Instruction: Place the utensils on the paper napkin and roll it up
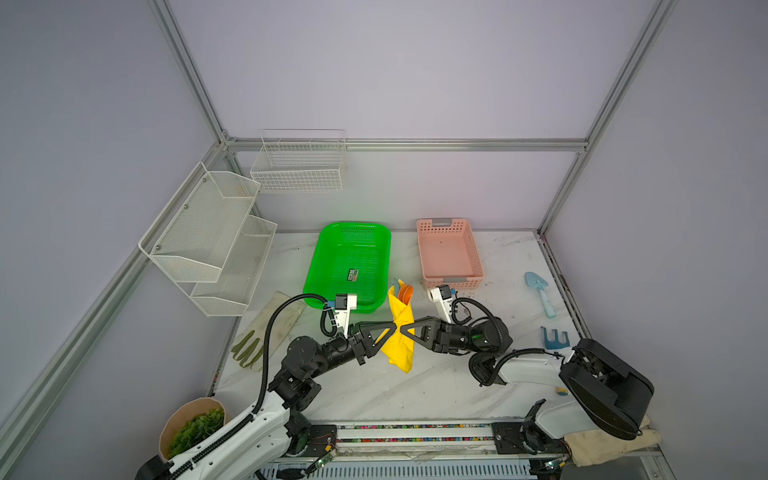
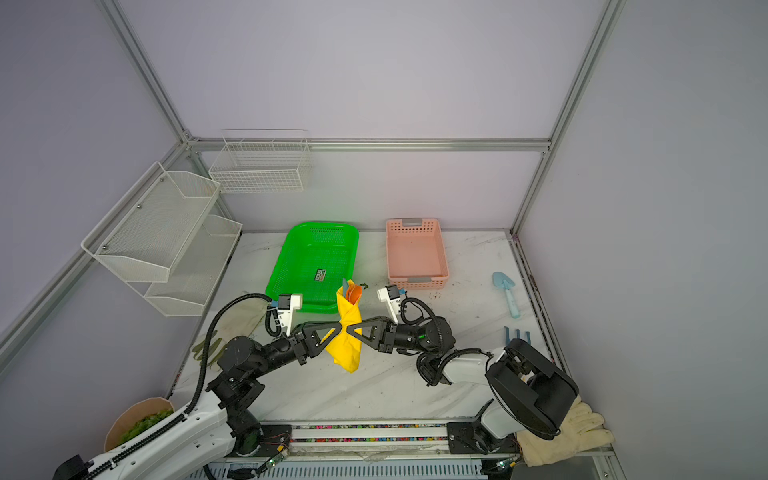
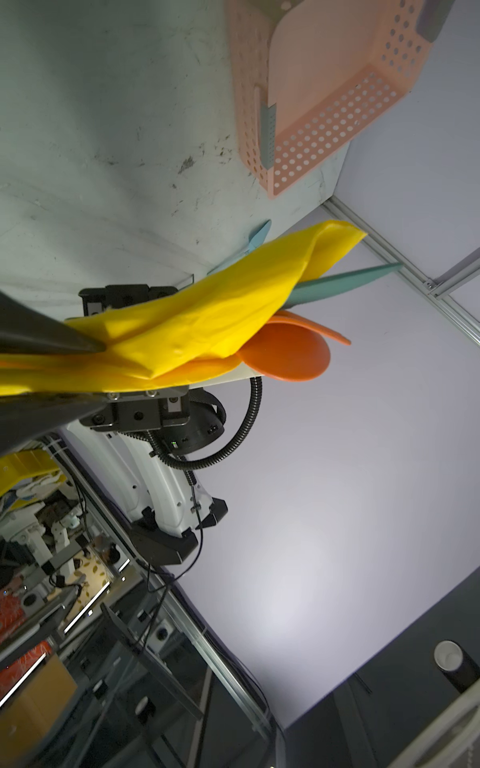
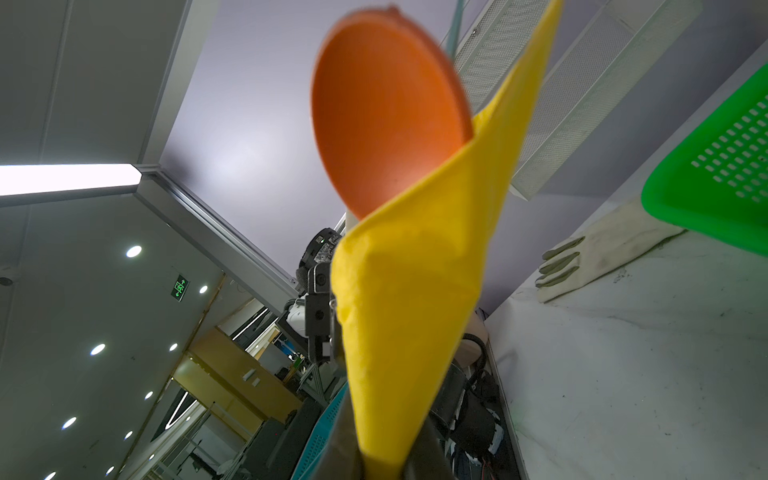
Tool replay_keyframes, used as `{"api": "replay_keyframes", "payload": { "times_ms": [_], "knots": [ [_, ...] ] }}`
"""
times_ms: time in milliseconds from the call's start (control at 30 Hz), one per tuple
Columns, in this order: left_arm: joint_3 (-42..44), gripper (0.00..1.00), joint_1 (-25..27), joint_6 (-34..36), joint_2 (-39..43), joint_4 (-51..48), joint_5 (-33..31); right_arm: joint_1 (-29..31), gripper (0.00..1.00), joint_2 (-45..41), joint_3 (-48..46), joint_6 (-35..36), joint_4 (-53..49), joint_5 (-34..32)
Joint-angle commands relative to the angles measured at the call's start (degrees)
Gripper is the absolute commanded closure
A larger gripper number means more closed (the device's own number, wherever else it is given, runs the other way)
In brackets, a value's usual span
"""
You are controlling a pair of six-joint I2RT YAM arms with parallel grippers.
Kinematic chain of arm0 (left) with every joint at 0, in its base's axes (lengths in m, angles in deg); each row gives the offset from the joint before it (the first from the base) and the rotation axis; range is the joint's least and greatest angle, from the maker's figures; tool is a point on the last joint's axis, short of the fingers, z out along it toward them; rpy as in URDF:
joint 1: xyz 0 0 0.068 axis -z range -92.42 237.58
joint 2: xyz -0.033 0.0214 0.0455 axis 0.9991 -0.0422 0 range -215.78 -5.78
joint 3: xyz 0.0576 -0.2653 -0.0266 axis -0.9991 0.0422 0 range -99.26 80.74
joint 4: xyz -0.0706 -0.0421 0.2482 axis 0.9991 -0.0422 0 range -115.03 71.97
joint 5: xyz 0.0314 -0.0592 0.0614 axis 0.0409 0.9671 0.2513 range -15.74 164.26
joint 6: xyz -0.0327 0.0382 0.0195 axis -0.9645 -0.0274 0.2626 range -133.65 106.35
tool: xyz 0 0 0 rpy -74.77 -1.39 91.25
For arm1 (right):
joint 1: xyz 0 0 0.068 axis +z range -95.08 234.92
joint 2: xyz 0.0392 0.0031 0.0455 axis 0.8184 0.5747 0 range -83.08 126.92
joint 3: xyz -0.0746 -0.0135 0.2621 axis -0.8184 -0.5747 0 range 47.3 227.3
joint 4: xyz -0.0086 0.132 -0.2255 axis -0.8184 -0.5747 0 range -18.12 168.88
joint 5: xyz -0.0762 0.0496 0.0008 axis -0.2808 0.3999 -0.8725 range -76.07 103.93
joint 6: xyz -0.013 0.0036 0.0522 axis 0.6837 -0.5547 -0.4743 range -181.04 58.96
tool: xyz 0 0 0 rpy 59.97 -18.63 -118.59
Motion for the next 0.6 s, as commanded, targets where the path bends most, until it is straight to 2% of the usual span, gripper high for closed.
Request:
{"api": "replay_keyframes", "payload": {
  "times_ms": [0, 167, 233, 300, 433, 567],
  "knots": [
    [1.1, 0.65, 0.1, 1.4, 1.8, -1.9, -1.4, 0.0, 0.95, -1.8, -0.5, 0.6, 1.1, -1.4],
    [-0.3, 0.53, 0.1, 2.9, 3.8, -5.8, -1.6, 0.0, 0.95, -2.1, -0.7, 1.9, -1.8, -2.8],
    [-1.6, 0.51, 0.1, 4.2, 5.4, -9.4, -2.2, 0.0, 0.96, -2.5, -0.3, 3.1, -4.5, -3.5],
    [-3.8, 0.49, 0.1, 6.4, 7.6, -15.0, -3.7, 0.0, 0.96, -3.4, 0.3, 4.9, -8.5, -4.4],
    [-11.0, 0.48, 0.1, 13.1, 12.6, -33.0, -10.8, 0.0, 0.97, -6.9, 1.6, 9.3, -17.8, -6.3],
    [-19.4, 0.48, 0.1, 18.9, 11.9, -43.2, -13.1, 0.0, 0.97, -9.6, 2.9, 13.3, -26.9, -9.1]
  ]
}}
